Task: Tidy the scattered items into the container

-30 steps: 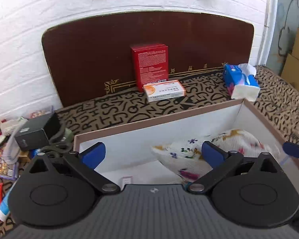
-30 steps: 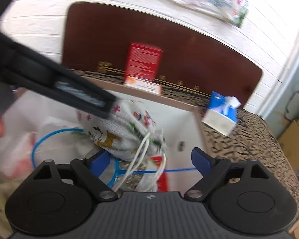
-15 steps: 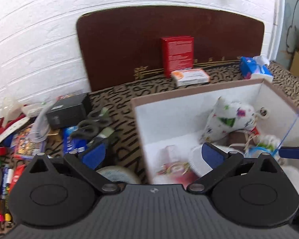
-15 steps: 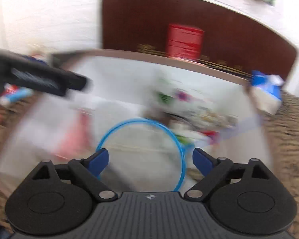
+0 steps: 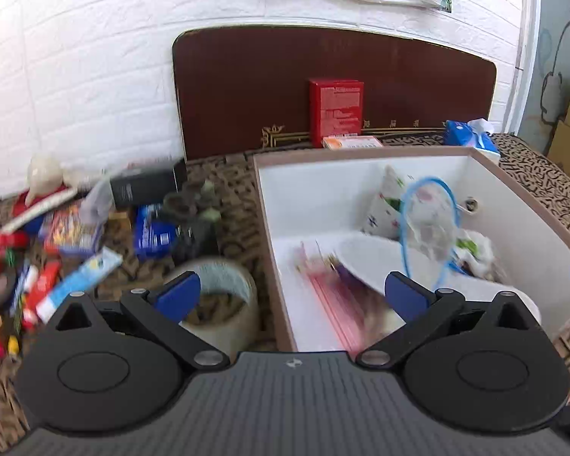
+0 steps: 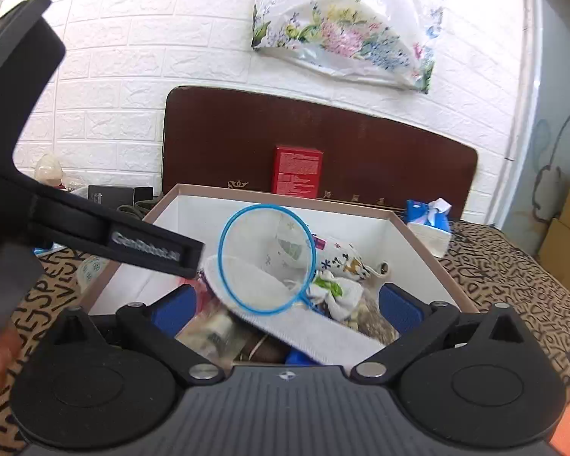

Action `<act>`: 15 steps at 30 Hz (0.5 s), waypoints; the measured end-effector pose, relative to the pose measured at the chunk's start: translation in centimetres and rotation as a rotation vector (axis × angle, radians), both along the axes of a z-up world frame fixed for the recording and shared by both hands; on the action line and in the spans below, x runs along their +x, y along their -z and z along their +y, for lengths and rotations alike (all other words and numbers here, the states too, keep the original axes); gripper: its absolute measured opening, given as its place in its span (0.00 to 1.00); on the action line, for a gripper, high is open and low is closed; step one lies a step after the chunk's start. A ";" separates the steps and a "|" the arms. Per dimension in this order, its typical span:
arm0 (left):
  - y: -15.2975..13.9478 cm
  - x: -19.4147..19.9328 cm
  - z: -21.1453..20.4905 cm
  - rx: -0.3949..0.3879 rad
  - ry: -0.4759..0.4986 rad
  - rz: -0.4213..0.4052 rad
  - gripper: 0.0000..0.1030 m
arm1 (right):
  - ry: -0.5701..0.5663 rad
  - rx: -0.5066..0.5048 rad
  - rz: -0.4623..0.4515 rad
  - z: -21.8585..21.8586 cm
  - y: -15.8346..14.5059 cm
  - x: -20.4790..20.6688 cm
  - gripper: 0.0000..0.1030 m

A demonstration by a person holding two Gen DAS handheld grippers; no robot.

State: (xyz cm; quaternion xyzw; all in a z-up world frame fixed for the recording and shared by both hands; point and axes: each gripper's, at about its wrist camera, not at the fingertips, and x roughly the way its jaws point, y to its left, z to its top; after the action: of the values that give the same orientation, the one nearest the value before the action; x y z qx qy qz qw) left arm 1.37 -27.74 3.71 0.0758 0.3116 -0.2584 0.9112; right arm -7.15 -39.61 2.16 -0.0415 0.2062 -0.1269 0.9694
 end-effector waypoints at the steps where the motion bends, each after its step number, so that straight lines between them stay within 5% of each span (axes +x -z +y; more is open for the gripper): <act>1: 0.1 -0.5 0.2 -0.004 -0.004 -0.004 1.00 | 0.010 0.005 -0.008 0.1 0.1 -0.4 1.00; 9: 1.0 -3.2 0.5 0.000 -0.023 -0.106 1.00 | 0.087 0.033 -0.009 0.6 1.4 -2.2 1.00; 15: 1.0 -3.2 1.0 -0.046 -0.057 -0.063 1.00 | 0.104 0.063 0.001 0.1 2.2 -2.8 1.00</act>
State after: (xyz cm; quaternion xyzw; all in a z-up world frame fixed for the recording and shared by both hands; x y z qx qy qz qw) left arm -1.87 -26.78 2.73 0.0543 0.2787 -0.2370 0.9291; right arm -9.94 -39.53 -0.06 -0.0004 0.2126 -0.1705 0.9622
